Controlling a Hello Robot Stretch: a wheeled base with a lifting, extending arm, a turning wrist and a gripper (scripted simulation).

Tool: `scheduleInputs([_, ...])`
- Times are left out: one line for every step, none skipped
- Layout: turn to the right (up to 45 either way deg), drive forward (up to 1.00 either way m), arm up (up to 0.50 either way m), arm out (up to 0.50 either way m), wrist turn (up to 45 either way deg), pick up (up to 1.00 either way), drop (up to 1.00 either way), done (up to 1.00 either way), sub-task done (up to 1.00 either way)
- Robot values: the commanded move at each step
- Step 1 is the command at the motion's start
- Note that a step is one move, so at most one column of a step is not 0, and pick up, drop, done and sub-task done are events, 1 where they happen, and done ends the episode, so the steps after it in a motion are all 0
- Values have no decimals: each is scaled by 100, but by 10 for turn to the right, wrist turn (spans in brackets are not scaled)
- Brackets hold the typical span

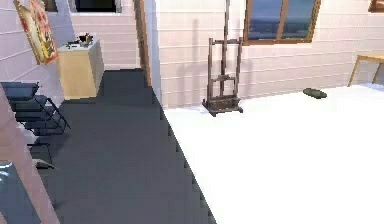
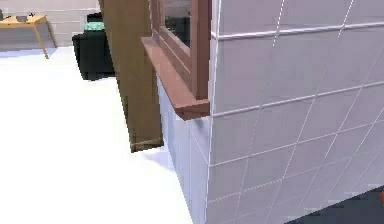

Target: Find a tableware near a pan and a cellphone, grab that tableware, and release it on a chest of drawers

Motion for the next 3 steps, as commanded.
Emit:
scheduleInputs([0,55,0,0,0,0,0,0,0])
scheduleInputs([-210,0,0,0,0,0,0,0,0])
scheduleInputs([0,100,0,0,0,0,0,0,0])
